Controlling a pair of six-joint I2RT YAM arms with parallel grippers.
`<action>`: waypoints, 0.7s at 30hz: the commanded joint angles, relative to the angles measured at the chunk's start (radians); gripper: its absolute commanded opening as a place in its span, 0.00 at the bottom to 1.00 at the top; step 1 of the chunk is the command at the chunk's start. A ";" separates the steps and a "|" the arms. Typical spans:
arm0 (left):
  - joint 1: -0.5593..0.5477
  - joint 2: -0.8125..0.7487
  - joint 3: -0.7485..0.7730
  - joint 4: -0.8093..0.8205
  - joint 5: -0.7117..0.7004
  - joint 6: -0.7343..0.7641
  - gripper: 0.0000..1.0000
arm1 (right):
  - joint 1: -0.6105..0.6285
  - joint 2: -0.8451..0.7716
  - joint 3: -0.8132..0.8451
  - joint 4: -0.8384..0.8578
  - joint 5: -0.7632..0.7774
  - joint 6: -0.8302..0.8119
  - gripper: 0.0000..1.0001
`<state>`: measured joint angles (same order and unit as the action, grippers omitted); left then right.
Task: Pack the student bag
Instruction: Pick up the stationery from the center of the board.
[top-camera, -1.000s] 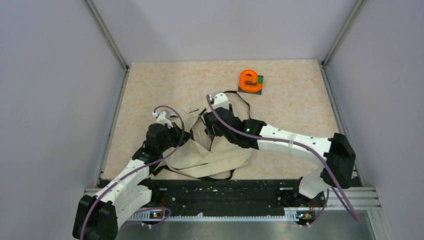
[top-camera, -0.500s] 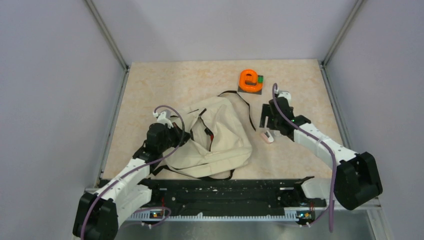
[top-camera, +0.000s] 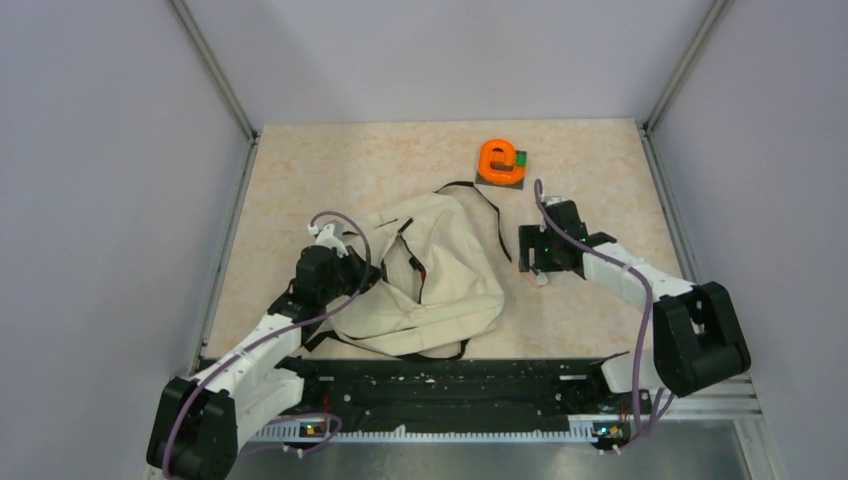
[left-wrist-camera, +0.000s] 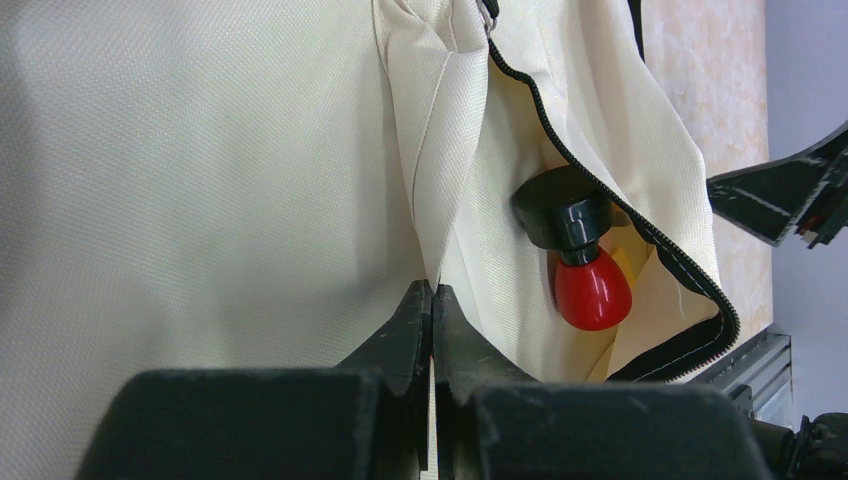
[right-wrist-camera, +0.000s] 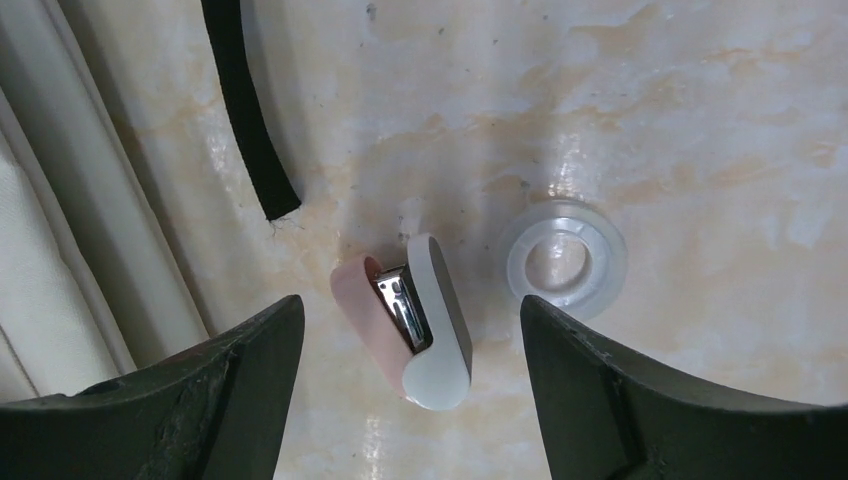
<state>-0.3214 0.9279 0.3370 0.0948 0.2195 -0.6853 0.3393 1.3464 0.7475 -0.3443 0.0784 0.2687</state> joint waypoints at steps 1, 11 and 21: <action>0.010 0.001 0.019 0.058 -0.017 0.009 0.00 | -0.001 0.058 0.036 0.023 -0.063 -0.067 0.77; 0.010 0.010 0.017 0.063 -0.021 0.009 0.00 | 0.038 0.076 0.025 0.032 -0.032 -0.078 0.66; 0.010 0.017 0.018 0.068 -0.017 0.004 0.00 | 0.140 0.153 0.077 -0.021 0.114 -0.058 0.59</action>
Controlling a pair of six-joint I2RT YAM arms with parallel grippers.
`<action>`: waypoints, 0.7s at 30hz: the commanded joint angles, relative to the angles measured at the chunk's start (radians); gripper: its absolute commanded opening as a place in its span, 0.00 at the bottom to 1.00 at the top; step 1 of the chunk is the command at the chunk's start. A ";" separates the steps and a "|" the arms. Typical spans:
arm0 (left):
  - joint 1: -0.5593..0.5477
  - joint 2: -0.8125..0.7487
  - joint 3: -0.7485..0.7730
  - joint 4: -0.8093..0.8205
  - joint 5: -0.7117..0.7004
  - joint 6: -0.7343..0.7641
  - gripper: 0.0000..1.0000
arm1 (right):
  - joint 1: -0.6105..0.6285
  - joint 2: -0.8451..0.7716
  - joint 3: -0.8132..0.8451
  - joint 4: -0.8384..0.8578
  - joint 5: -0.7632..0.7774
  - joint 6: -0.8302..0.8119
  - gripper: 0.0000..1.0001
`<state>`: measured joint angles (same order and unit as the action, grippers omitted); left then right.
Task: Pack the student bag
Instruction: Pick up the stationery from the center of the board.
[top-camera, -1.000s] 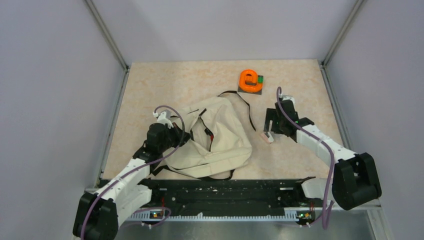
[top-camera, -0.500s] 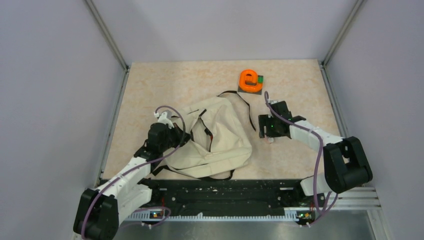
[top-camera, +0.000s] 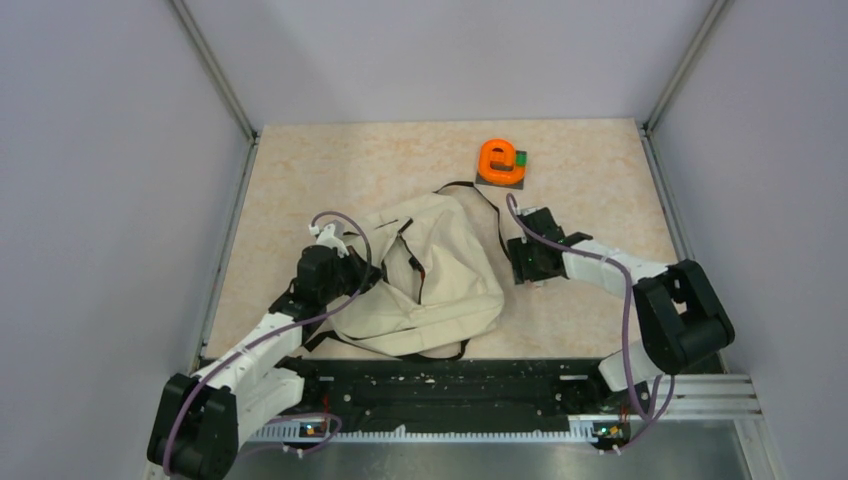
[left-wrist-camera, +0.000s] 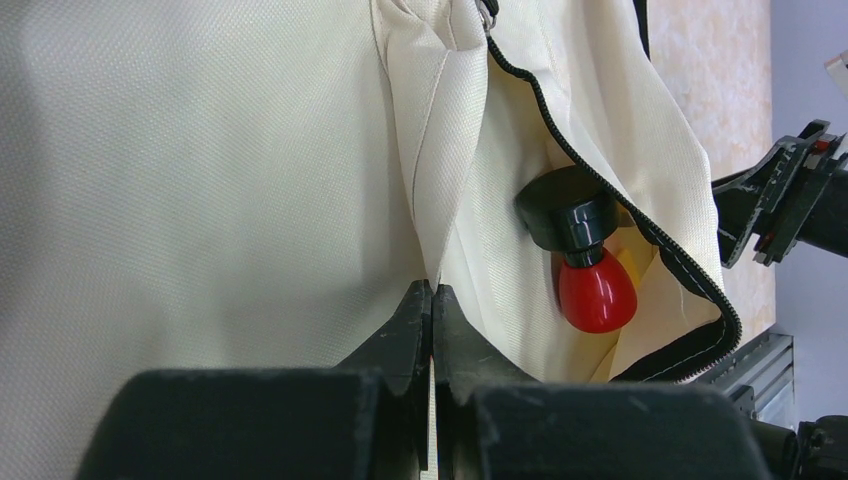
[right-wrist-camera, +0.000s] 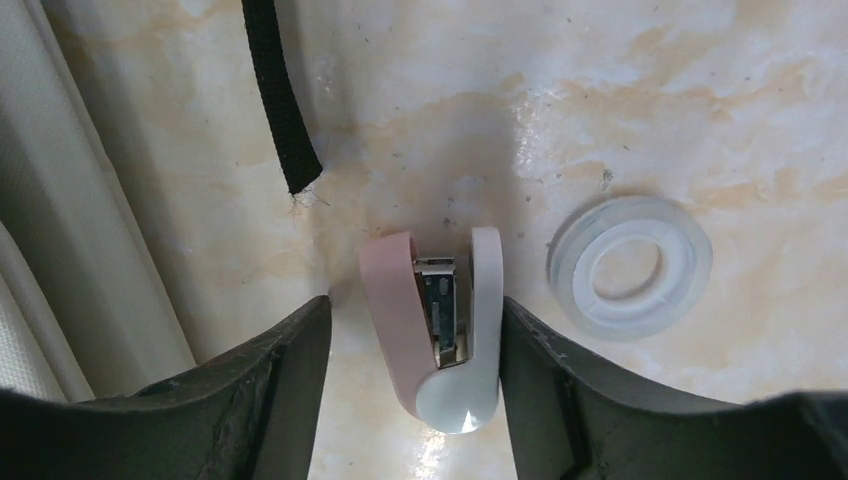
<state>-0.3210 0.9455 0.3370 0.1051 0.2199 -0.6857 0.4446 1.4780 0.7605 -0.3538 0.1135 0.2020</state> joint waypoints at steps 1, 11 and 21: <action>0.009 -0.001 0.018 0.058 -0.017 0.006 0.00 | 0.040 0.029 0.068 -0.017 0.092 0.018 0.56; 0.010 -0.019 0.015 0.050 -0.025 0.009 0.00 | 0.045 0.000 0.073 -0.043 0.162 0.076 0.45; 0.010 -0.016 0.013 0.067 -0.012 0.007 0.00 | 0.097 -0.235 0.173 -0.185 0.143 0.100 0.44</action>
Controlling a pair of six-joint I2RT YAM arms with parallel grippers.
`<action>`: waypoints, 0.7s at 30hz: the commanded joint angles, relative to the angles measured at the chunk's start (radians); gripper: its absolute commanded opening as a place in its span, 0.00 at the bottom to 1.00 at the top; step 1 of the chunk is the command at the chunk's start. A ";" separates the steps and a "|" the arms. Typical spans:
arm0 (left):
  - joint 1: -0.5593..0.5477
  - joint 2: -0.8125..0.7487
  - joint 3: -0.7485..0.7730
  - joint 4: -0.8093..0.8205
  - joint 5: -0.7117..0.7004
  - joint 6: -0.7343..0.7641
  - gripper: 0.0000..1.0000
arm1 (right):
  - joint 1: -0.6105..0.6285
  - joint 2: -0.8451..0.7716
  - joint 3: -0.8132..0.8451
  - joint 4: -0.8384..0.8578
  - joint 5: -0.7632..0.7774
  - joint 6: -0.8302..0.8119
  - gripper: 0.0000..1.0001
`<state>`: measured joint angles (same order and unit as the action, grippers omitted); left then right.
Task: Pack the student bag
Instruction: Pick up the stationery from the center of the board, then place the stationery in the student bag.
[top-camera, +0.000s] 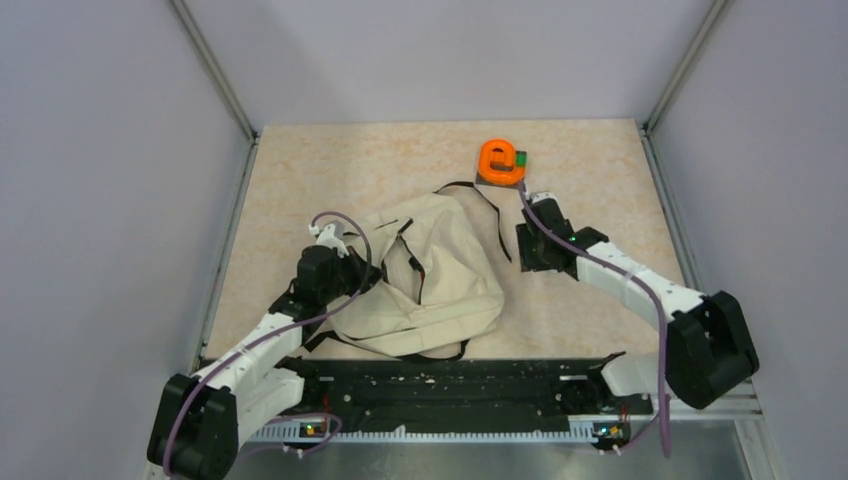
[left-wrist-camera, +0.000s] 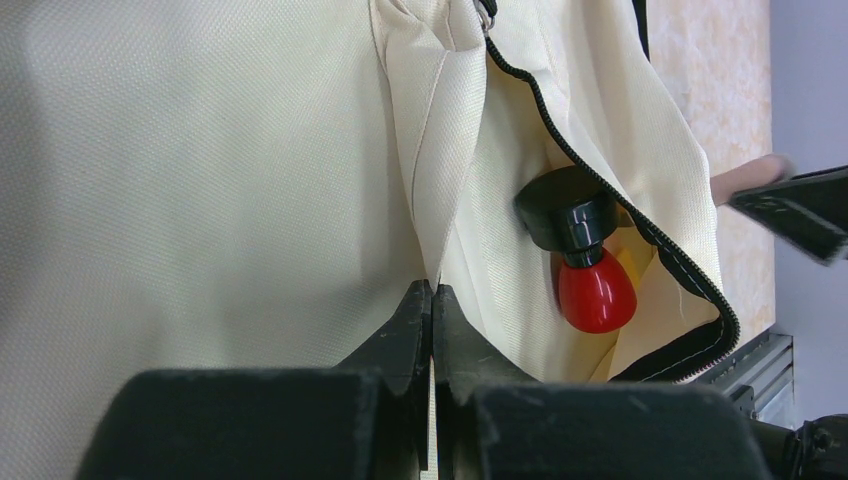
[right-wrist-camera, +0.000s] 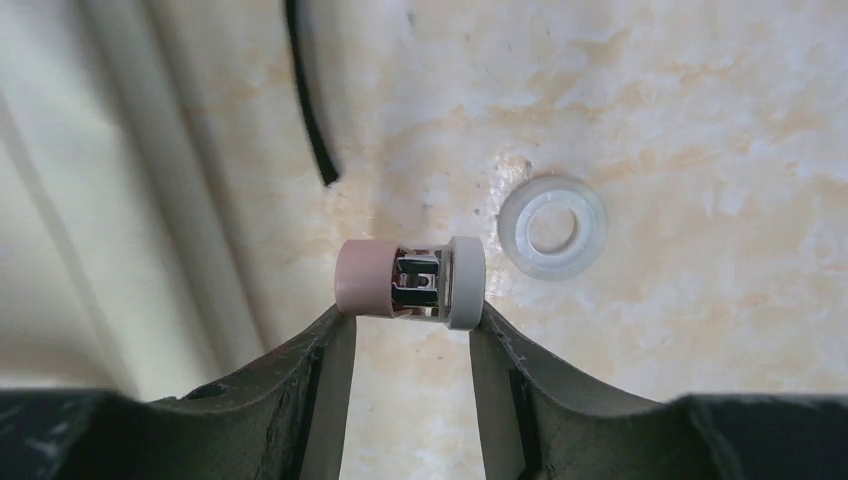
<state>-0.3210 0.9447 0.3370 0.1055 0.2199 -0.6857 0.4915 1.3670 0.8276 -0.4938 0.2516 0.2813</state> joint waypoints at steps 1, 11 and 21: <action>0.009 -0.015 0.011 0.069 -0.011 0.006 0.00 | 0.070 -0.147 0.122 -0.054 0.002 0.030 0.44; 0.010 -0.036 0.007 0.071 -0.006 0.001 0.00 | 0.380 -0.180 0.270 0.062 -0.014 0.086 0.43; 0.010 -0.048 0.005 0.067 -0.002 -0.006 0.00 | 0.705 0.203 0.542 0.158 0.057 -0.058 0.43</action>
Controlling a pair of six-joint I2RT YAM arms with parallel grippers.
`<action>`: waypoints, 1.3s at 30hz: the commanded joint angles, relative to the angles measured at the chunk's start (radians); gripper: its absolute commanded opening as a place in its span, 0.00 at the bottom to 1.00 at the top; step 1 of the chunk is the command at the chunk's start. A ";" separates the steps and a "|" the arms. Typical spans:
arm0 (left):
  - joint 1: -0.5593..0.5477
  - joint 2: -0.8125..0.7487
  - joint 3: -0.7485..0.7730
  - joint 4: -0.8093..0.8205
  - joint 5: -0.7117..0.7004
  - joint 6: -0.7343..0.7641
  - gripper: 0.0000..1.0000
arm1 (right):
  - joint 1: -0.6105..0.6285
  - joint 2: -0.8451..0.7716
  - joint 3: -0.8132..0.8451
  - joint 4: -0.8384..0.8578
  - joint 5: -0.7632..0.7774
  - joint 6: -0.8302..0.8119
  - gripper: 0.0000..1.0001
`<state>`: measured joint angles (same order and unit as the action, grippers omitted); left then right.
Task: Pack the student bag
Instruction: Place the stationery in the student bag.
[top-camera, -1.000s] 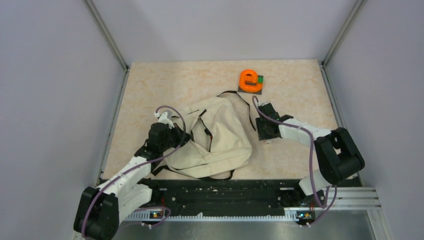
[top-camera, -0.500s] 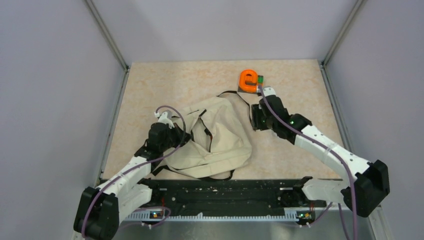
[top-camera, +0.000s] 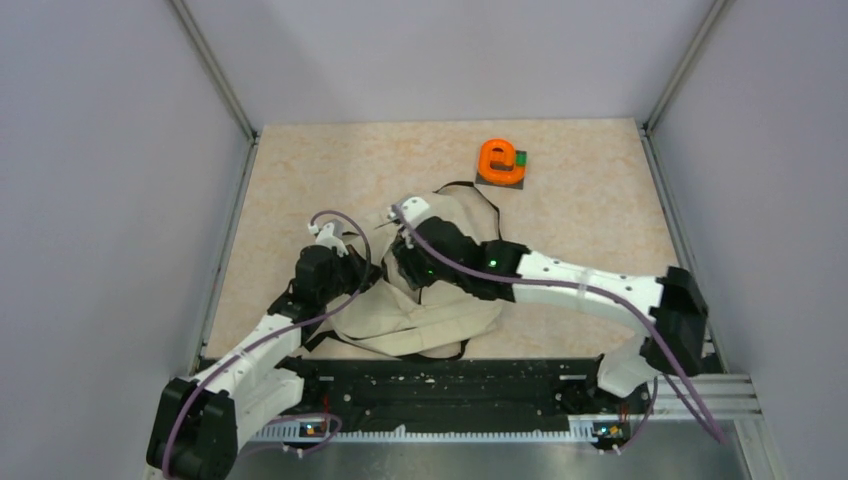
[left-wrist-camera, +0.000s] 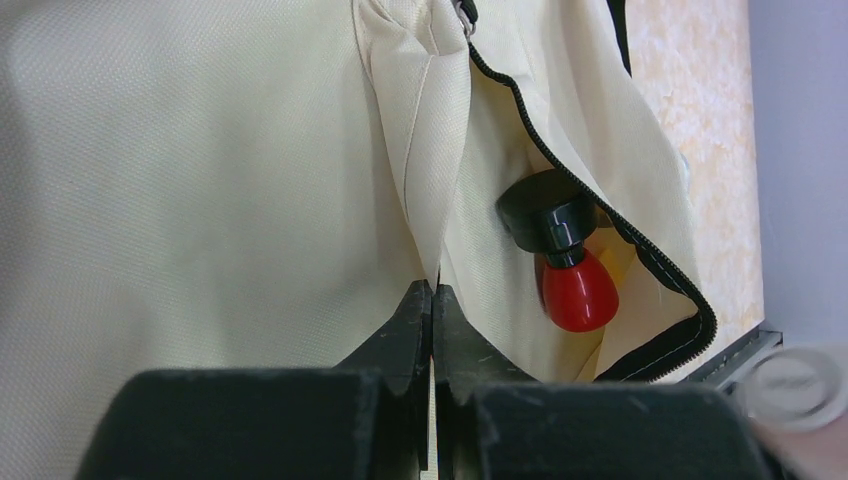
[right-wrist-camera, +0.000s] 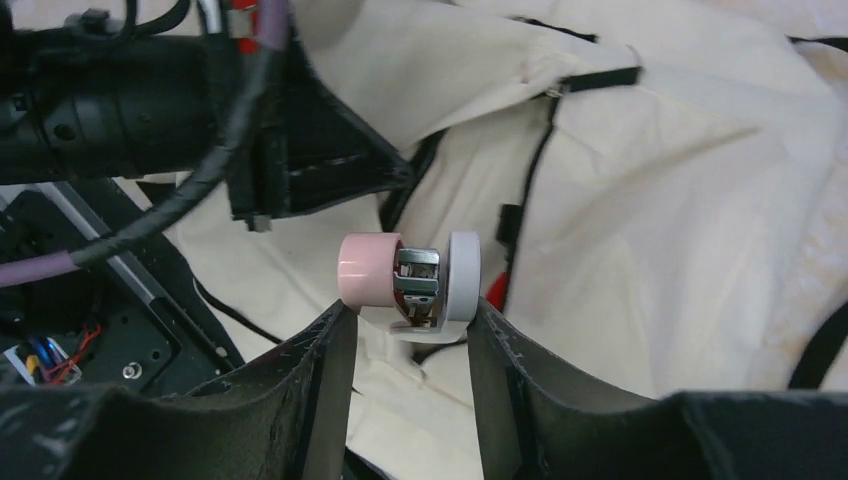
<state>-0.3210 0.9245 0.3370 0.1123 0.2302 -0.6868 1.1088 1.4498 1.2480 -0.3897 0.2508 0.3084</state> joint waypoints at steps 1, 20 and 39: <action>0.010 -0.031 0.005 0.058 -0.014 -0.004 0.00 | 0.101 0.158 0.148 0.047 0.073 -0.104 0.43; 0.010 -0.045 0.007 0.043 -0.020 0.008 0.00 | 0.127 0.384 0.239 -0.195 0.351 -0.120 0.43; 0.010 -0.044 0.008 0.038 -0.026 0.010 0.00 | 0.094 0.356 0.243 -0.251 0.325 -0.107 0.69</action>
<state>-0.3214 0.8963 0.3370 0.1024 0.2272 -0.6857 1.2148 1.8355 1.4593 -0.6518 0.5835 0.2020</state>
